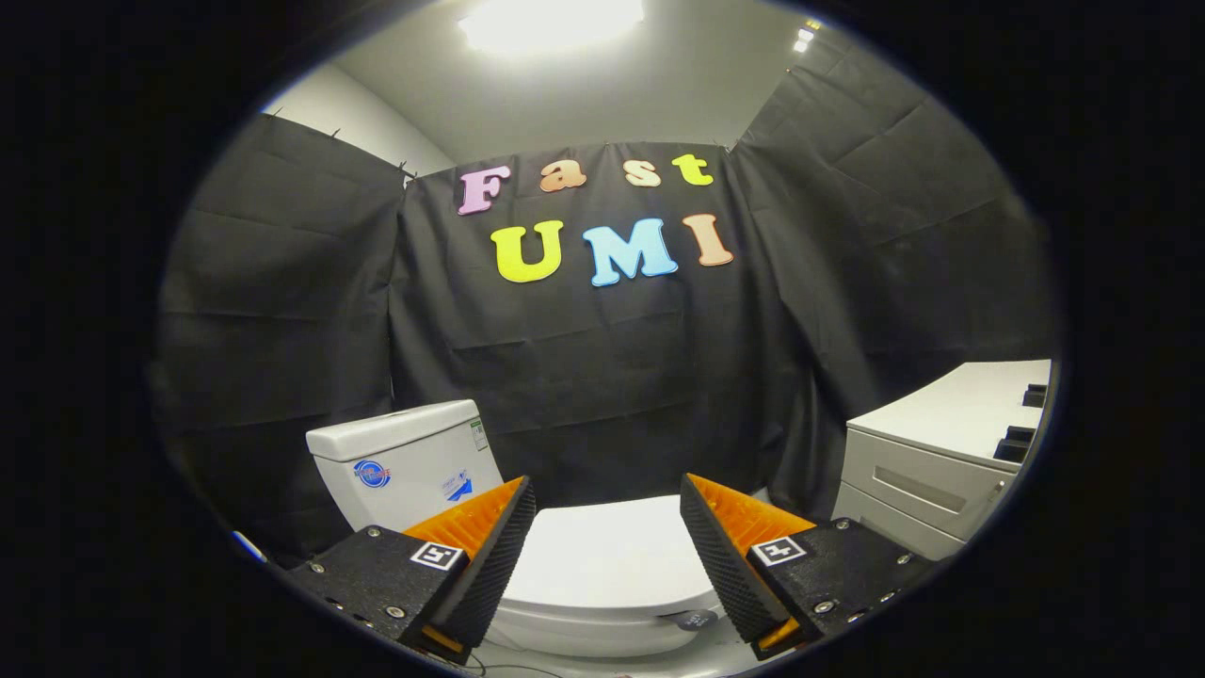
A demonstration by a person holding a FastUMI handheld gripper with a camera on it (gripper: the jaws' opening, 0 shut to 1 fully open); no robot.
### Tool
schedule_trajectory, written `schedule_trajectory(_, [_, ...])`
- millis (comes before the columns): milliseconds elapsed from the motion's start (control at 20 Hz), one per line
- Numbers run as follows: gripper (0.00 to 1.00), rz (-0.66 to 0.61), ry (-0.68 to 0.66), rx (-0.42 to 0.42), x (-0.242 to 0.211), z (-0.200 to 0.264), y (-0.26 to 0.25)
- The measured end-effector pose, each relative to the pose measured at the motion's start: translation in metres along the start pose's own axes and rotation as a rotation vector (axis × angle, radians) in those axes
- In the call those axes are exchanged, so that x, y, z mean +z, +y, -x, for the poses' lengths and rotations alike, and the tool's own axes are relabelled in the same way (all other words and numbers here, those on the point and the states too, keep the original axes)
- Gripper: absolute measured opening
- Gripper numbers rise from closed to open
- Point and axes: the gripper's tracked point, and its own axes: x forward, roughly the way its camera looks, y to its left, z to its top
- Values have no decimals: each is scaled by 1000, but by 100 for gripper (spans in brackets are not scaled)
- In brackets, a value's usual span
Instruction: Open the toilet lid.
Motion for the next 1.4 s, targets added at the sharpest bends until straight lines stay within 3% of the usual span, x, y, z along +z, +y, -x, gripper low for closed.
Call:
schedule_trajectory(600, [95,-33,12,14,-5,-8,-2])
schedule_trajectory(950, [95,-236,80,20,-24,-31,-31])
schedule_trajectory(1400, [94,-476,314,24,-101,-48,-68])
